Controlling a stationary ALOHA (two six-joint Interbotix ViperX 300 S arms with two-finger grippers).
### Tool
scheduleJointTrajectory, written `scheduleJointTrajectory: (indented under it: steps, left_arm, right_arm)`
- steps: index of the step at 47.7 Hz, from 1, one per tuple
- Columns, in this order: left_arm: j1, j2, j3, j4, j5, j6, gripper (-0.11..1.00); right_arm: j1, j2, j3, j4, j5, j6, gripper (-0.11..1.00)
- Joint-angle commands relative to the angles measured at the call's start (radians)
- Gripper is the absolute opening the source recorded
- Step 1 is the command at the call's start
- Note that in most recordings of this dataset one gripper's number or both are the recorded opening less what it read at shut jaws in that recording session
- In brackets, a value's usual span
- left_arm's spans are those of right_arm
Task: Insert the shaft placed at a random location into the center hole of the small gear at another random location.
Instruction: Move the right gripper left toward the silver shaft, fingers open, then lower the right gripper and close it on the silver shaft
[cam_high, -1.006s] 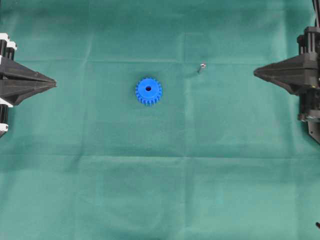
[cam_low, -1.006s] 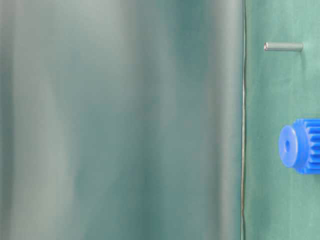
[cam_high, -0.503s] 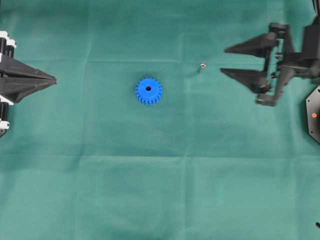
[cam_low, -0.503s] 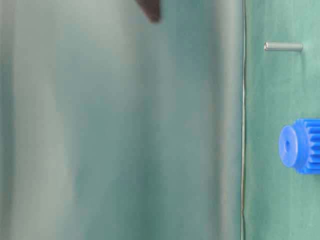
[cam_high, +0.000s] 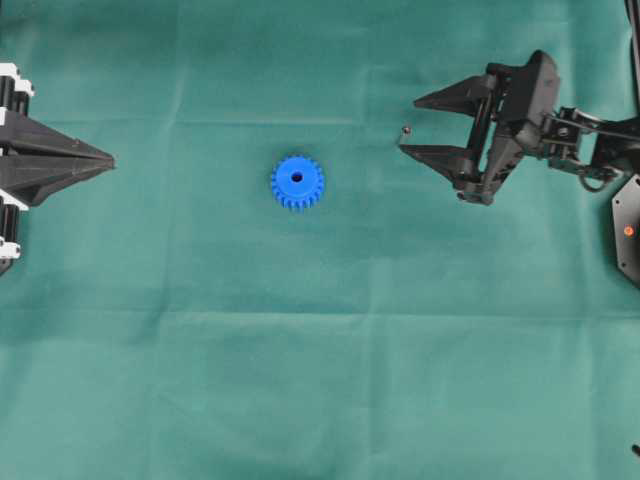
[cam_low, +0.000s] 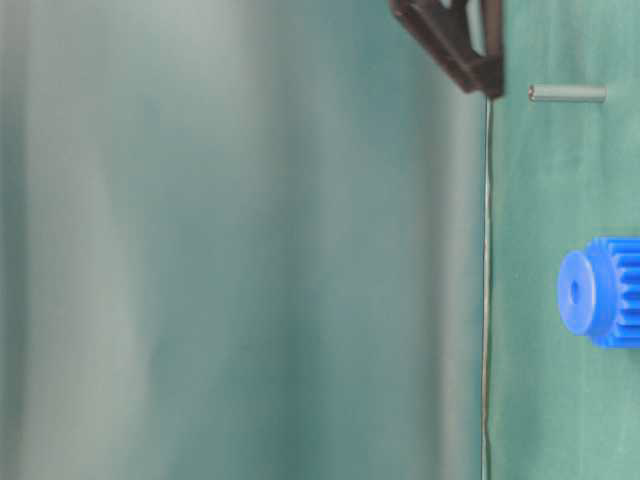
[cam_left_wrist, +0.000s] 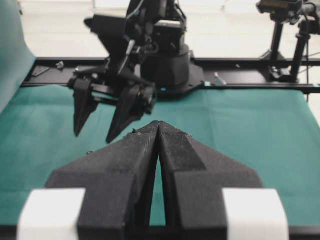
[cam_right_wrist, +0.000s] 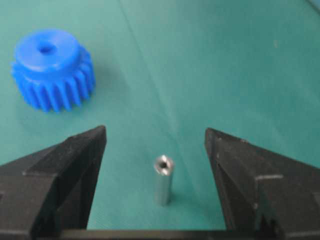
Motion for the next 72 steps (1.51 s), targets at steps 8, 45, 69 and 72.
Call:
scheduleJointTrajectory:
  steps: [8, 45, 69, 72]
  left_arm:
    - [0.003, 0.009, -0.015, 0.003, -0.005, -0.002, 0.0]
    - [0.003, 0.009, -0.015, 0.003, 0.008, -0.003, 0.0]
    - [0.003, 0.009, -0.015, 0.003, 0.015, -0.006, 0.0]
    - [0.003, 0.009, -0.014, 0.003, 0.017, -0.006, 0.0]
  right_arm:
    - [-0.011, 0.091, -0.054, 0.003, -0.028, -0.012, 0.79]
    - [-0.011, 0.101, -0.051, 0.026, -0.025, -0.012, 0.13]
    - [-0.008, -0.183, -0.078, 0.018, 0.259, -0.015, 0.13]
    - [-0.008, -0.19, -0.078, 0.018, 0.268, -0.014, 0.13]
